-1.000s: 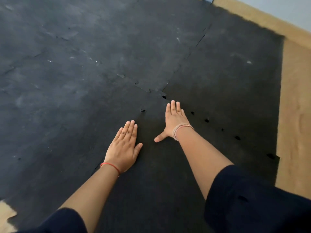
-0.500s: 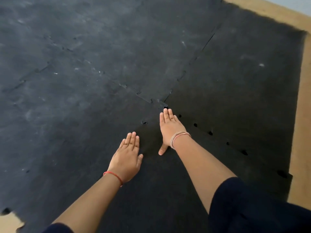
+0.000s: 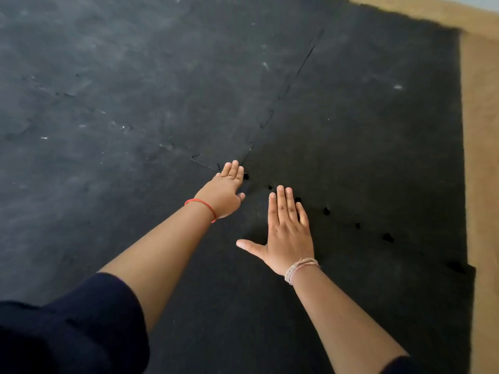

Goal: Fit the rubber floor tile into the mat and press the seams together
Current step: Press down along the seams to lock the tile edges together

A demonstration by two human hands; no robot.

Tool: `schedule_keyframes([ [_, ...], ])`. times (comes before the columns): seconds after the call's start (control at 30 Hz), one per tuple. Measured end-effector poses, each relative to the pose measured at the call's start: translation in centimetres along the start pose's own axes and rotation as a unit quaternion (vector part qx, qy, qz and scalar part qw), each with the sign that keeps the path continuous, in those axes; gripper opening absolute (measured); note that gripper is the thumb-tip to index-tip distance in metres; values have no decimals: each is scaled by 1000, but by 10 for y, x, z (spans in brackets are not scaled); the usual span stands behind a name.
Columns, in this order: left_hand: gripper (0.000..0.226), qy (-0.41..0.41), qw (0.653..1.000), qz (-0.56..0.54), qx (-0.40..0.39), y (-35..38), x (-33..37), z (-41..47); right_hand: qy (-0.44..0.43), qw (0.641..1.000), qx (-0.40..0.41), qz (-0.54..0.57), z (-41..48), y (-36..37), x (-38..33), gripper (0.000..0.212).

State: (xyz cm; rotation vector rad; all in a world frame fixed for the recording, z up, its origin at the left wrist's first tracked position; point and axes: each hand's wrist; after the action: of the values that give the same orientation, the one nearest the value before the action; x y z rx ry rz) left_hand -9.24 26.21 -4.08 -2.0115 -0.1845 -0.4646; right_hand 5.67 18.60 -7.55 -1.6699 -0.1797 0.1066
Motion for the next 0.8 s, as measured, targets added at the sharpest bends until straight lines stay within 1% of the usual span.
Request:
schedule_keyframes([
  [0.1,64,-24,999,40,-11,1,7,2,-11,1000,5,3,1,1,2,114],
  [0.17,65,-32,998,45,-20,1,9,2,-8,1000,4,6,1,-1,2,114],
  [0.23,66,-22,999,45,-20,0,6,2,1,1000,1,11,1,-2,2,115],
  [0.27,68,-15,999,47,-15,0,5,1,-1,1000,13,13,1,-2,2,116],
  [0.33,75,-11,999,43,2,-4,4,3,-16,1000,23,9,2,-6,3,120],
  [0.4,81,-10,999,29,13,-8,6,5,-29,999,-36,27,8,-16,7,129],
  [0.47,80,-5,999,16,33,-10,10,1,-26,996,-87,18,20,-32,8,138],
  [0.53,76,-1,999,9,53,-9,14,-3,-30,995,-99,-6,28,-40,10,138],
  [0.67,76,5,999,-14,51,-3,12,-5,-43,992,-108,-45,22,-43,12,132],
  [0.8,72,7,999,-36,30,6,2,2,-50,983,-162,-74,37,-44,7,132],
])
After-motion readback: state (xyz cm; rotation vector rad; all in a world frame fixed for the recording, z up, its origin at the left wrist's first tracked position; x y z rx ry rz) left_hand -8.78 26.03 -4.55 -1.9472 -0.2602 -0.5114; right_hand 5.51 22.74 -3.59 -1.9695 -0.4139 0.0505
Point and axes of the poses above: each hand's wrist, its own z-axis towards the middle knuckle, its own y-axis out of the palm, x = y × z, and after that the axes turned 9 degrees about -z, right-handed
